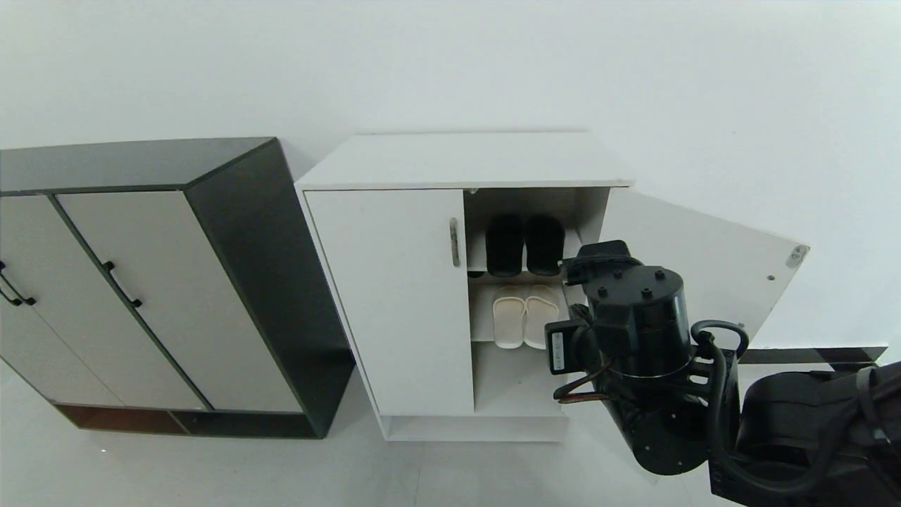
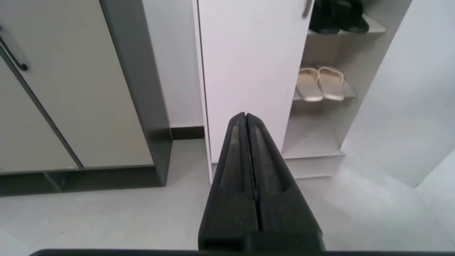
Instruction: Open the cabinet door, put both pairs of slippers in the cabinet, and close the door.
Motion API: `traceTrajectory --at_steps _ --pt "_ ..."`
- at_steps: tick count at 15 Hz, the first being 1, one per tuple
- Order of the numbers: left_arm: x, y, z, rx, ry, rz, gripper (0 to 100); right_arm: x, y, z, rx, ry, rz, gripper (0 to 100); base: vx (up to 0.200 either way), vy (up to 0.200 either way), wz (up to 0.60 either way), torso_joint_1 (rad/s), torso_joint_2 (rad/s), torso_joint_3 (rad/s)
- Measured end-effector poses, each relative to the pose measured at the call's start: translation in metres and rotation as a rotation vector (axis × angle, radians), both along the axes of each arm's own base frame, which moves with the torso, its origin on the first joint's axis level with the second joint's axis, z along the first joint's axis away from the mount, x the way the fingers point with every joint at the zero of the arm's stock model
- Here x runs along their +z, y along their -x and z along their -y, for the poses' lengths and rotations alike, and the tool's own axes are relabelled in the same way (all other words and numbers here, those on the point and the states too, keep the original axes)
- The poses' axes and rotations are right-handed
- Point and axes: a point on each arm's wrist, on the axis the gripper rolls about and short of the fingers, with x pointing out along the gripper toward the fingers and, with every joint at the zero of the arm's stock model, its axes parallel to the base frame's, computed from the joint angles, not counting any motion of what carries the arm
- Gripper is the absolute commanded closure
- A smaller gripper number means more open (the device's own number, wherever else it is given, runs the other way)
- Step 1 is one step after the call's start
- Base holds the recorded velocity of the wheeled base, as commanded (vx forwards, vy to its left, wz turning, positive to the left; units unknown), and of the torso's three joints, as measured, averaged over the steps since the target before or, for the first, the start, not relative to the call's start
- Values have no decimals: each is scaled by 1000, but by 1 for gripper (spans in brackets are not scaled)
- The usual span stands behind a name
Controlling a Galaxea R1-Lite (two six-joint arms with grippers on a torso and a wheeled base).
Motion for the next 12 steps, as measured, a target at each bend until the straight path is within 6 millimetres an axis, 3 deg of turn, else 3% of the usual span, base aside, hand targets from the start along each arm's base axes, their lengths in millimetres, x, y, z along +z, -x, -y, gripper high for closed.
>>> traceTrajectory --at_steps 9,12 --pt "0 0 0 0 1 0 100 0 -1 1 -6 0 1 100 0 0 0 213 -524 -308" --pt "0 0 0 0 1 0 100 -1 -1 2 -4 18 -1 100 0 0 0 80 -168 -102"
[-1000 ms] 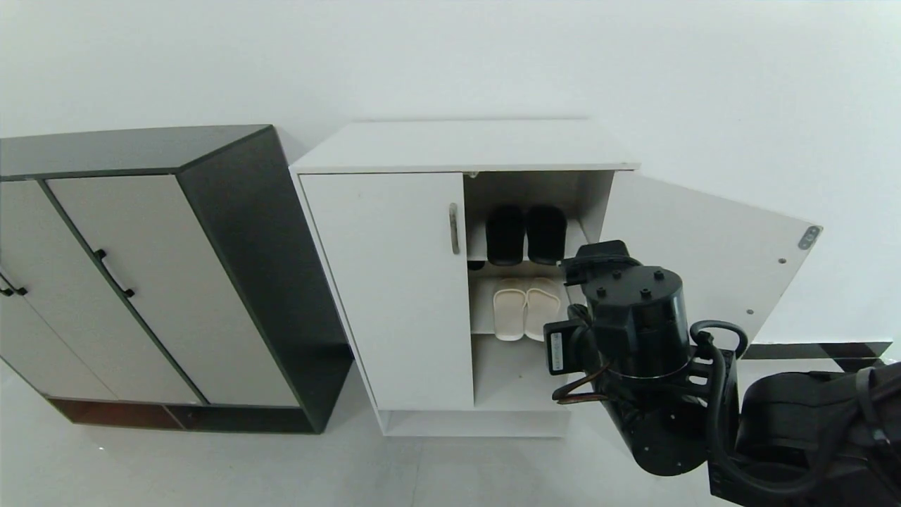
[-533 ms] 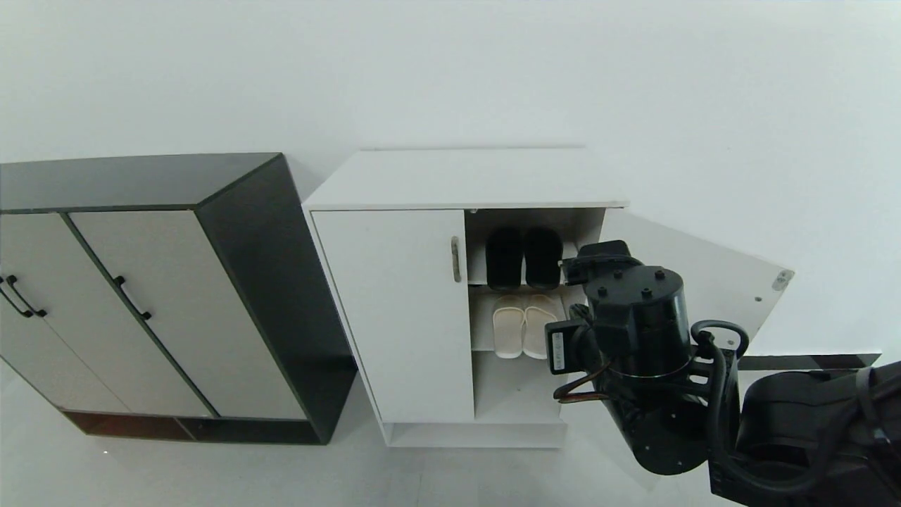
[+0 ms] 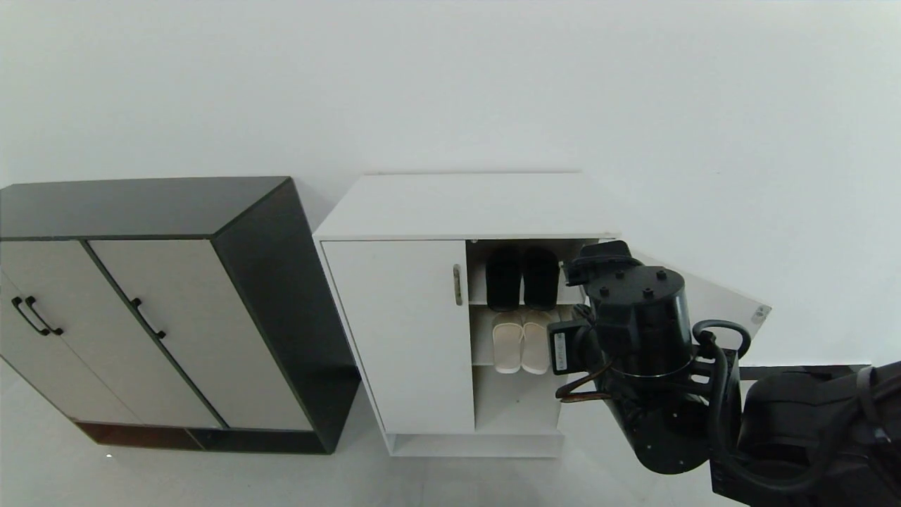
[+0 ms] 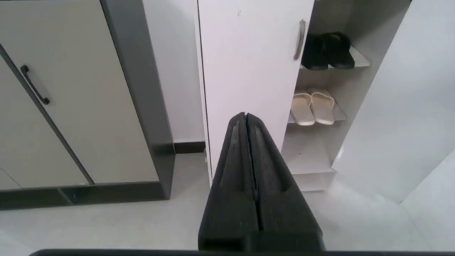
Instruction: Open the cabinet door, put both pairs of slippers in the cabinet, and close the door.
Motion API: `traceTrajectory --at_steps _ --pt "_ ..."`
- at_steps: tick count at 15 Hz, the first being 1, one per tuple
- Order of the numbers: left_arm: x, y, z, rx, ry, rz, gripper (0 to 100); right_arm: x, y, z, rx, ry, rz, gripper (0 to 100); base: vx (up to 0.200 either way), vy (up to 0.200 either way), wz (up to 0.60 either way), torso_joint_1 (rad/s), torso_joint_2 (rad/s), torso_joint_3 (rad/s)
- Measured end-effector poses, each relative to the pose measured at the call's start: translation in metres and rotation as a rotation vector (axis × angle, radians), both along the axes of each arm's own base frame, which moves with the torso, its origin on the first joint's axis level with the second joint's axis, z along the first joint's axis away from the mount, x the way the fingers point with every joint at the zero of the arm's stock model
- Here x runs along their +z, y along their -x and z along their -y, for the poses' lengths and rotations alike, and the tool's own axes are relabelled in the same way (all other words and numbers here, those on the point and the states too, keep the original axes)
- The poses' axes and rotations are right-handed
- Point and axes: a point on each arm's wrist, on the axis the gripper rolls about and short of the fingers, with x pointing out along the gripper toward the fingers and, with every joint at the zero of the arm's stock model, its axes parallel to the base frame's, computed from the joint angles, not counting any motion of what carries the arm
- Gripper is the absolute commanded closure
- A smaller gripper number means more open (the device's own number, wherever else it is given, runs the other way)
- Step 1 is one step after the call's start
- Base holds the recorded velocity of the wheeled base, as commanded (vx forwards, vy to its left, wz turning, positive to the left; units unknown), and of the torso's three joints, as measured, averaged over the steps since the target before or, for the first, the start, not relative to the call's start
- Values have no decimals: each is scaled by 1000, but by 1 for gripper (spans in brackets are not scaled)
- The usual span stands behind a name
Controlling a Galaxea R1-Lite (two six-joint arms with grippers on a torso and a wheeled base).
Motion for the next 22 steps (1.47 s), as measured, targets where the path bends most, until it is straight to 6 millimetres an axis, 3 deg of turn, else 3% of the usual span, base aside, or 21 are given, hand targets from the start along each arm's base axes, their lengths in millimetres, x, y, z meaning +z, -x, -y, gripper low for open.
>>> traceTrajectory --at_steps 4,8,12,15,19,22 --pt "0 0 0 0 0 0 100 -2 0 1 -2 11 -4 100 0 0 0 0 0 0" --pt "0 0 0 0 3 0 100 -2 -1 2 -3 14 -4 100 0 0 -600 2 -2 2" --pt "0 0 0 0 3 0 100 7 2 6 -3 6 13 100 0 0 -600 8 -1 1" --pt "0 0 0 0 3 -1 100 16 1 13 -17 -1 31 100 0 0 0 0 0 0" --pt "0 0 0 0 3 0 100 20 -10 25 55 -44 21 100 0 0 0 0 0 0" --pt "0 0 0 0 3 0 100 27 -34 42 77 -99 48 100 0 0 0 0 0 0"
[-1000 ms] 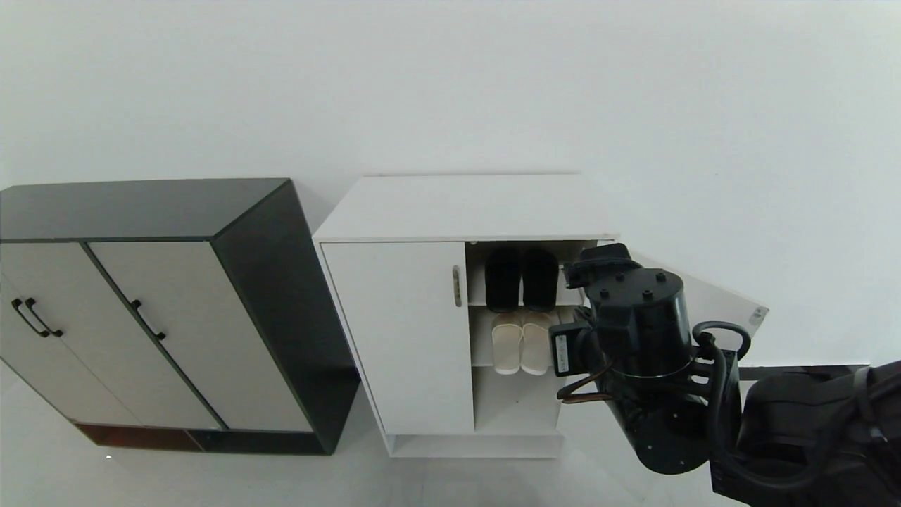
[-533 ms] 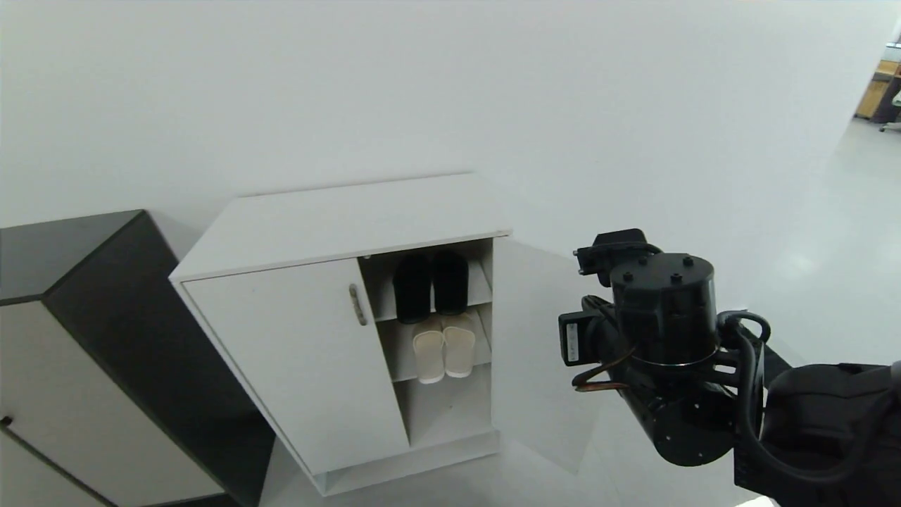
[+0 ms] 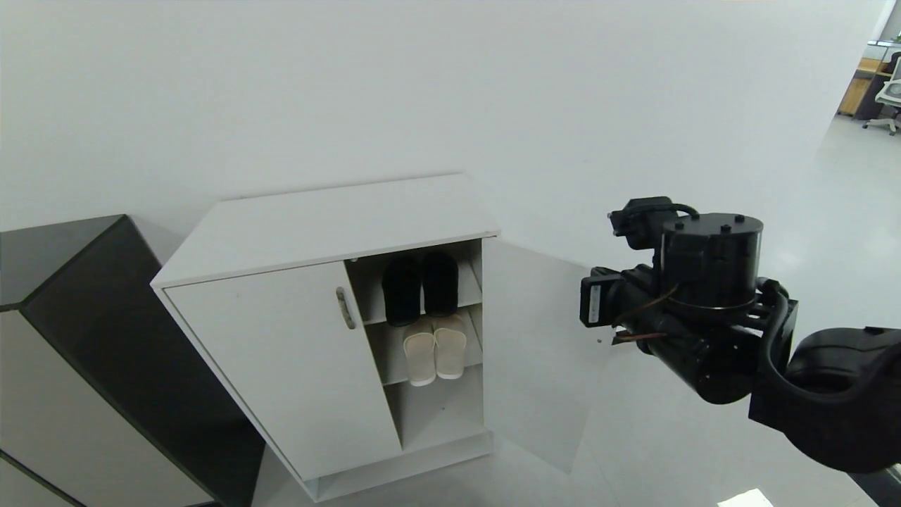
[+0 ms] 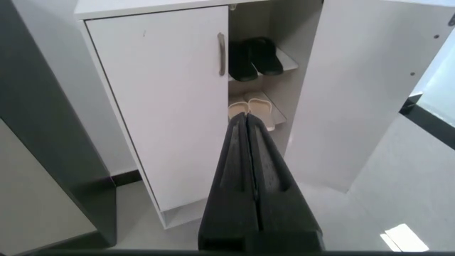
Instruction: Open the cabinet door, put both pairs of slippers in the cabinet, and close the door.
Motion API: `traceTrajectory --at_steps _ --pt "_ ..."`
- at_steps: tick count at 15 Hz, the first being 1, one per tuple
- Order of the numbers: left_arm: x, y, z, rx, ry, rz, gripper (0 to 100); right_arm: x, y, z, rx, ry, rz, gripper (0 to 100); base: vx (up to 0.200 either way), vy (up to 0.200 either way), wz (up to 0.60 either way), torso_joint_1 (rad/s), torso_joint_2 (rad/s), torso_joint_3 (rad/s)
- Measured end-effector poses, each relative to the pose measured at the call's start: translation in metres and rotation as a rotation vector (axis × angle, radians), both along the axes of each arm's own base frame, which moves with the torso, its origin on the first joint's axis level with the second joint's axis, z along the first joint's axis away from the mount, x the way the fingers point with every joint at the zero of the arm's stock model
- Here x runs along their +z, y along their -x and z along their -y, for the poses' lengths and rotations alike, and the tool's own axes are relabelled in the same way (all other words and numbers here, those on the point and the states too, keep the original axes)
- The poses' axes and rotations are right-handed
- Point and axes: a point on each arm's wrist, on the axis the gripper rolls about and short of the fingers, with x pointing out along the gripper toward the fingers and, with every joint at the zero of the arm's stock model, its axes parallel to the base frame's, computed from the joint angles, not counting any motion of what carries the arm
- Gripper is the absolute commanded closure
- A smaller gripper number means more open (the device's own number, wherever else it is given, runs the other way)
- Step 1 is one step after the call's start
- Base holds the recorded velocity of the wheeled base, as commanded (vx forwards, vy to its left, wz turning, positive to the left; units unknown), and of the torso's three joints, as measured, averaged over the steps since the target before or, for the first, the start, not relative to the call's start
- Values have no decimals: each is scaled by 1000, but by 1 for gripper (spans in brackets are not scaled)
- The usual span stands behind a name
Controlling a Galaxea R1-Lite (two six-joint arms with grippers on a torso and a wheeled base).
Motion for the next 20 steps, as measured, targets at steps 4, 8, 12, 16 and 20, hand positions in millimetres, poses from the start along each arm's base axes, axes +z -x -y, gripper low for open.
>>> traceTrajectory --at_steps 4,8,12,16,20 --pt "0 0 0 0 0 0 100 8 -36 17 46 -53 13 100 0 0 0 0 0 0" --pt "0 0 0 0 0 0 100 18 -88 28 -39 -66 8 100 0 0 0 0 0 0" --pt "0 0 0 0 0 0 100 6 -128 33 -50 -59 -60 100 0 0 0 0 0 0" --pt "0 0 0 0 0 0 100 -7 -154 36 -59 -76 -105 100 0 0 0 0 0 0" --pt "0 0 0 0 1 0 100 -20 -161 34 -63 -65 -129 100 0 0 0 0 0 0"
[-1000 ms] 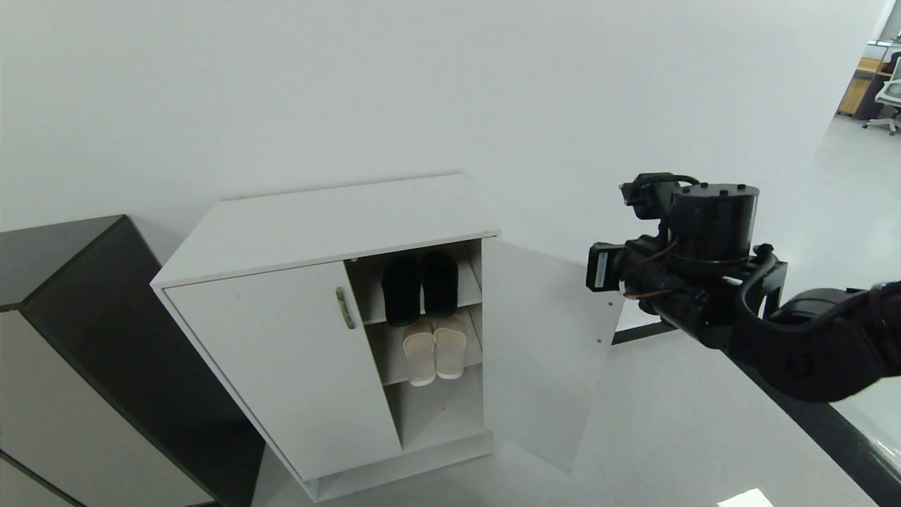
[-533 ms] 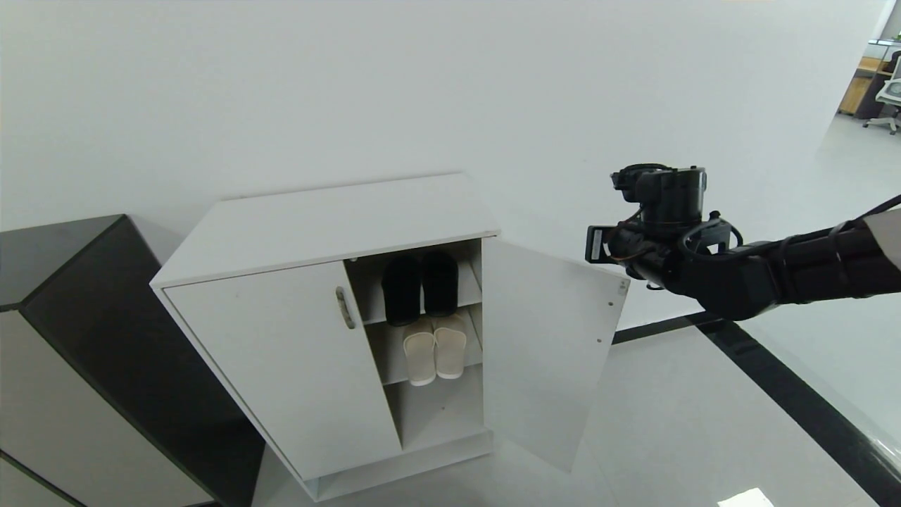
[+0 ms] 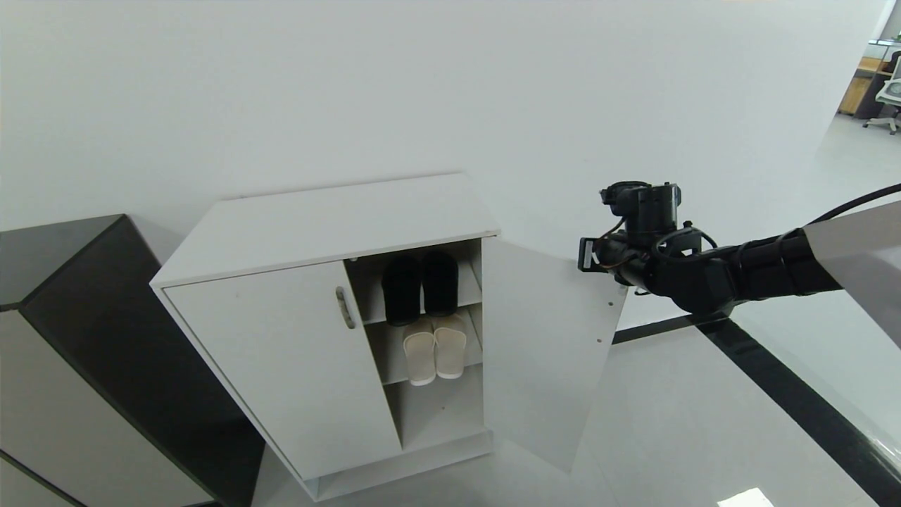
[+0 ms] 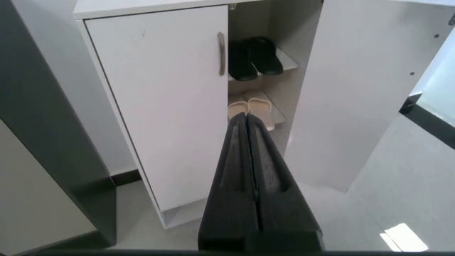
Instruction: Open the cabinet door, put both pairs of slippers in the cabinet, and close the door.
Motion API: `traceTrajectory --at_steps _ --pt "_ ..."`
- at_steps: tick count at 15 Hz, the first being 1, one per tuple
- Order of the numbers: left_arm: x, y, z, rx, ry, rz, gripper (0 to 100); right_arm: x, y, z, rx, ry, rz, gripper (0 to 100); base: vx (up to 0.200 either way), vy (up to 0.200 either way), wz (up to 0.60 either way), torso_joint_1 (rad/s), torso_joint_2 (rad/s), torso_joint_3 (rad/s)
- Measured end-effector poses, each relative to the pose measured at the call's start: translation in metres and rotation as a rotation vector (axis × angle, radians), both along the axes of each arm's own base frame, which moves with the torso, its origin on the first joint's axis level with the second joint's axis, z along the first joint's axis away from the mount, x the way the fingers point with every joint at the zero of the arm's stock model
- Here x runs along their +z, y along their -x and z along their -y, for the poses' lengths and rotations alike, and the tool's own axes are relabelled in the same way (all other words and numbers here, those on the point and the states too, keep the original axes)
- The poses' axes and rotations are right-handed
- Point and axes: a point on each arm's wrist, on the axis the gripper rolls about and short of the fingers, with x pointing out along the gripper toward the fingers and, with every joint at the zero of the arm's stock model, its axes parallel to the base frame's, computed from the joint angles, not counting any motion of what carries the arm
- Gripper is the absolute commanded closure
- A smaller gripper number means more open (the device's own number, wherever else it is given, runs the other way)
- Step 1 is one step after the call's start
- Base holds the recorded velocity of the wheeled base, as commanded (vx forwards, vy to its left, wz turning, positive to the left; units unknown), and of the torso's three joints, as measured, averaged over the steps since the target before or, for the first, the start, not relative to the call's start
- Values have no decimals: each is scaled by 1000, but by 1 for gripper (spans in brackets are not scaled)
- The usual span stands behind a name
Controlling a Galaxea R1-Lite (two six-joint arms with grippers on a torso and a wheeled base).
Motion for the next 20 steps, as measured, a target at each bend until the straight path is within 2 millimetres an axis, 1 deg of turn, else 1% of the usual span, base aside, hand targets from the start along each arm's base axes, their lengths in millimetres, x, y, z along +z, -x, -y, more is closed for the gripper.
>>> traceTrajectory --at_steps 6,10,13,16,18,20 --pt "0 0 0 0 0 0 100 -9 1 -1 3 17 -46 100 0 0 0 0 0 0" --pt "0 0 0 -1 0 0 100 -12 9 -4 17 26 -67 100 0 0 0 0 0 0" --pt "0 0 0 -1 0 0 100 -13 33 -21 74 33 -91 100 0 0 0 0 0 0" --pt "0 0 0 0 0 0 100 -10 65 -41 148 26 -105 100 0 0 0 0 0 0" --pt "0 0 0 -1 0 0 100 -5 82 -48 188 23 -84 100 0 0 0 0 0 0" --pt "0 0 0 0 0 0 100 -3 94 -51 218 42 -54 100 0 0 0 0 0 0"
